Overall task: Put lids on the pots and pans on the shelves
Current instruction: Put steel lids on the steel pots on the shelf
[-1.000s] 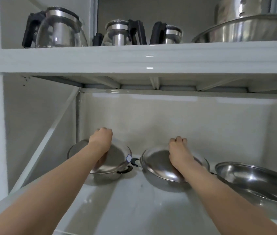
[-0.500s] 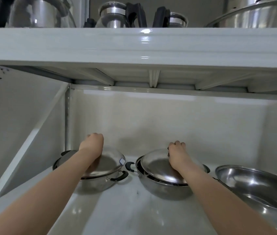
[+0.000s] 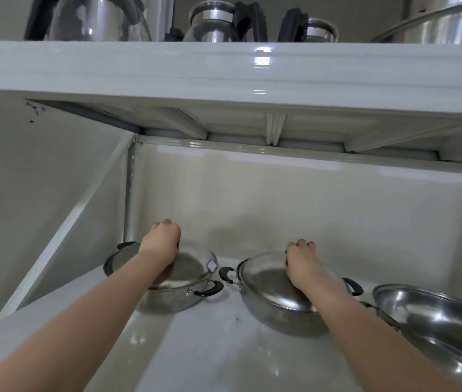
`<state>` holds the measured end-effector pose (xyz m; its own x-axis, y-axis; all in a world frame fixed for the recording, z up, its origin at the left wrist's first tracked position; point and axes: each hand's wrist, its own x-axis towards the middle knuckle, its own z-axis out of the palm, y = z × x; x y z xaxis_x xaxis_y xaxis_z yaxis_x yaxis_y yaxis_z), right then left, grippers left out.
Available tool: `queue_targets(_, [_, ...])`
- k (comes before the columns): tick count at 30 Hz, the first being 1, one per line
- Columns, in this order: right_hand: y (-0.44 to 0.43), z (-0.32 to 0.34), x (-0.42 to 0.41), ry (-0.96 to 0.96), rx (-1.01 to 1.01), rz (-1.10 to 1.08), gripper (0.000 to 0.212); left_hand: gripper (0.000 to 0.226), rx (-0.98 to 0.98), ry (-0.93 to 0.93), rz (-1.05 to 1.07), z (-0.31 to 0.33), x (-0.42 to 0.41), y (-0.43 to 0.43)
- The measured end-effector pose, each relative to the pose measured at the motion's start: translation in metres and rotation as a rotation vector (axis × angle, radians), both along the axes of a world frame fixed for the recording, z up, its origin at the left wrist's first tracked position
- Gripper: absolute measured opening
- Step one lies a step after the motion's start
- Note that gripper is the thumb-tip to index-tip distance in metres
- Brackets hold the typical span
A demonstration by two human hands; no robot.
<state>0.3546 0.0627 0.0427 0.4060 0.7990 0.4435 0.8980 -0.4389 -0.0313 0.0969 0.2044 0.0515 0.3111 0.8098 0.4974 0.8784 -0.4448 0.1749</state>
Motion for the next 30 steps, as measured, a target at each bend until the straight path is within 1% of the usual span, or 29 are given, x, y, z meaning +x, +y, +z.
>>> queue_targets(3, [-0.0019,-0.0024,-0.0034,-0.018,-0.001,0.003,0.033,0.027,0.006,-0.005,0.010,-0.0023,0.0005,-0.0004])
queue_targets(12, [-0.0018,0.0002,-0.0094,0.010,-0.004,-0.022,0.041,0.027,0.030,0.002,0.012,-0.0082,0.0014,0.0005])
queue_targets(15, [-0.0029,0.0004,-0.0093,0.004,-0.007,-0.026,0.040,0.025,0.024,-0.006,-0.005,-0.0071,-0.0004,0.0017])
queue_targets(24, [-0.0061,0.0001,-0.0084,-0.028,-0.008,-0.022,0.038,0.028,0.013,0.009,-0.056,-0.0057,-0.0070,0.0031])
queue_targets(30, [-0.0062,-0.0004,-0.0093,-0.035,-0.006,-0.022,0.039,0.026,0.020,-0.024,-0.055,-0.0086,-0.0058,0.0005])
